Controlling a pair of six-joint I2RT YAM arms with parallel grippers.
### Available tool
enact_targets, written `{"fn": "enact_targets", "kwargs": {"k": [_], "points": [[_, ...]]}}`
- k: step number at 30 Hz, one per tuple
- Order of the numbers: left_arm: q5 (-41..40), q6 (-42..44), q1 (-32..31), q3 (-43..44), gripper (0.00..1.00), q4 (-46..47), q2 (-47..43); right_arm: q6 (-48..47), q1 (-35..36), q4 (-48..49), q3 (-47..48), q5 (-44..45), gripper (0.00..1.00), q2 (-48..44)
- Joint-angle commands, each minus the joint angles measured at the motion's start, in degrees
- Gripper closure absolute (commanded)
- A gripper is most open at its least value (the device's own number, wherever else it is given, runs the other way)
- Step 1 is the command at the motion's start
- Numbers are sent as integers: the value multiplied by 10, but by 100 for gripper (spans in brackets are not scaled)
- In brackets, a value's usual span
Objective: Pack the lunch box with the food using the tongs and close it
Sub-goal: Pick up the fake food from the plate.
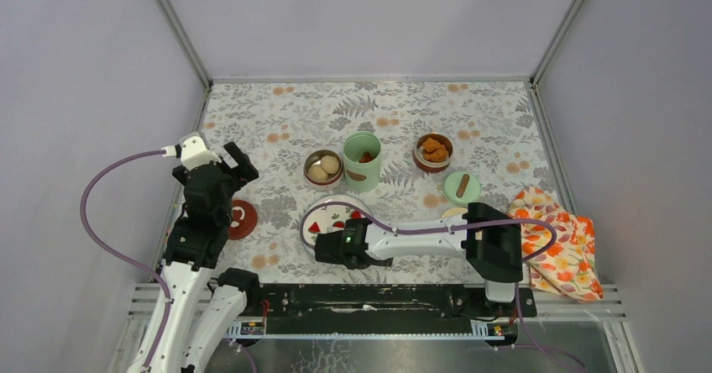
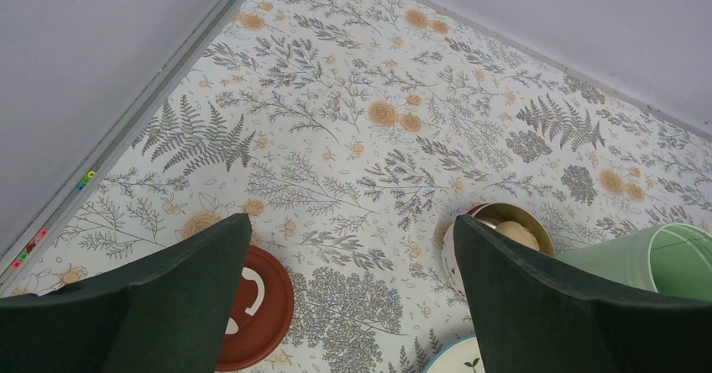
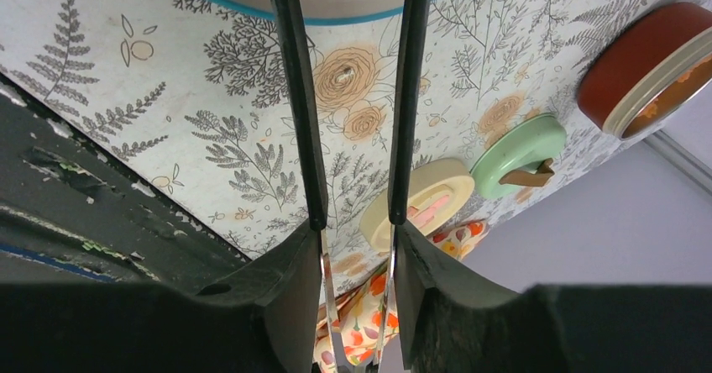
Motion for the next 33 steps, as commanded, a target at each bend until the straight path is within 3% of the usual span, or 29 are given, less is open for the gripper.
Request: {"fn": "enact_targets", "kwargs": {"k": [1, 9, 22, 33], "points": [[0, 2, 6, 0, 2, 18, -4, -11, -13, -2, 27, -10, 61, 11], [1, 2, 6, 0, 2, 19, -5, -10, -19, -11, 52, -4, 78, -18], [3, 2, 6, 0, 1, 19, -6, -6, -24, -37, 125, 43, 85, -81], [3, 2, 6, -1, 2, 19, -8, -9, -50, -39, 195, 65, 86, -116]]}}
